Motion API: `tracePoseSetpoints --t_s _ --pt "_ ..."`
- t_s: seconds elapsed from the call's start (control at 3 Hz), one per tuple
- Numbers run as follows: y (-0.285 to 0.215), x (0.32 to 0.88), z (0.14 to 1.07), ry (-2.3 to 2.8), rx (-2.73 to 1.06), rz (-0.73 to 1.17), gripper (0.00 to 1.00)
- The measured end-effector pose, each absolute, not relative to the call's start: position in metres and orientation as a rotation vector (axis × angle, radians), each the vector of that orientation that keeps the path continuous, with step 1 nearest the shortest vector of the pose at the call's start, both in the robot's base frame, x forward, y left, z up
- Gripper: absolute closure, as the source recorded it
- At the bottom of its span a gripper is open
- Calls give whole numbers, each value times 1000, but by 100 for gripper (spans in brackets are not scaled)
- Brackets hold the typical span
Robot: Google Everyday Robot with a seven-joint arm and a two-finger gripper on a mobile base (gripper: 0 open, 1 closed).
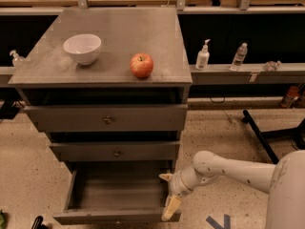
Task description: Close bottom drawer
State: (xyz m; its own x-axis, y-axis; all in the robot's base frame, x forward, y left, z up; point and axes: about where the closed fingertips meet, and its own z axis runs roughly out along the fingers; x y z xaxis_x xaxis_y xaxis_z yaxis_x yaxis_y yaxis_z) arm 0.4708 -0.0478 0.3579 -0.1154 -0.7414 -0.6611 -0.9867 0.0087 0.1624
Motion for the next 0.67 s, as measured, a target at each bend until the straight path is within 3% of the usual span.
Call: tracePoseSetpoints --t_s 0.33,0.67 --pt "-35 477 339 1945 -1760 824 0" --pt "-16 503 270 2138 -1773 625 0"
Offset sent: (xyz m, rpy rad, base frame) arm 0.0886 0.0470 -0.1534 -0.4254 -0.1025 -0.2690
